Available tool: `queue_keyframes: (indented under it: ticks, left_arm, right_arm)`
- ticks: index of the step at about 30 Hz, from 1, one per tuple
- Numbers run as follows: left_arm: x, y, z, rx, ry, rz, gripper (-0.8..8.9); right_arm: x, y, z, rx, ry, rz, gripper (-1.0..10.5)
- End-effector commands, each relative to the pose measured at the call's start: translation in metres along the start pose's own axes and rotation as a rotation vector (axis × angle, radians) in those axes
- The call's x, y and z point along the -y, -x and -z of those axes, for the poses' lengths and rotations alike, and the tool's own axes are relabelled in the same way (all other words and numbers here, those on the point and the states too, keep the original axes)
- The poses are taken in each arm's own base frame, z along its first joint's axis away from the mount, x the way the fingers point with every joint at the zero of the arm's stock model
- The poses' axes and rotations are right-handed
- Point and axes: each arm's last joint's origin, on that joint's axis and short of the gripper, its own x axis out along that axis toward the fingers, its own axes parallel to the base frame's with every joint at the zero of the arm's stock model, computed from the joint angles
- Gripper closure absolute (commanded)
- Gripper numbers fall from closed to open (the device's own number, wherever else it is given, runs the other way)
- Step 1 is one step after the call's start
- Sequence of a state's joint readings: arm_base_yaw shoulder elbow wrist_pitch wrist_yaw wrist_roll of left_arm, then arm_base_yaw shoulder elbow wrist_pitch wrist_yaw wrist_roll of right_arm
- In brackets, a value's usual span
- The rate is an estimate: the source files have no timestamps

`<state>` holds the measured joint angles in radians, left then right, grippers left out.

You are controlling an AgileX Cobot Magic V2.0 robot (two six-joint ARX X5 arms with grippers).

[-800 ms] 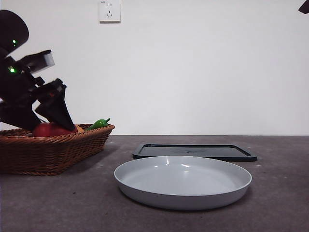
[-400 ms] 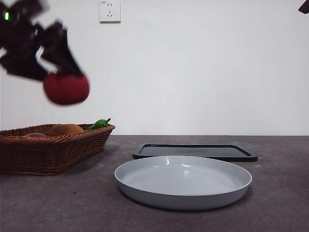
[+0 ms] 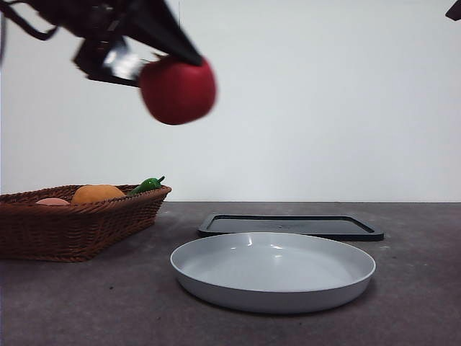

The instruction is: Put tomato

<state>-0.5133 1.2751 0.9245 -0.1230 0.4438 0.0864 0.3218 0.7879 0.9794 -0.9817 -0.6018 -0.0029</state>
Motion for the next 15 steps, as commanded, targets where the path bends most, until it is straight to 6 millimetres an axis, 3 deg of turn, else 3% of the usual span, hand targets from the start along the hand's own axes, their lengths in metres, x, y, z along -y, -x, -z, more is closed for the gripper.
queue_keyframes:
  ticks: [1,15]
  left_arm:
    - [0.007,-0.019,0.000,-0.018,-0.008,0.045,5.14]
    - [0.026,-0.107,0.050,-0.177,-0.033,0.164,5.14]
  right_arm:
    - [-0.002,0.002,-0.005,0.013,0.011,-0.004,5.2]
    - [-0.002,0.002,-0.005,0.012,0.010,-0.004,5.2]
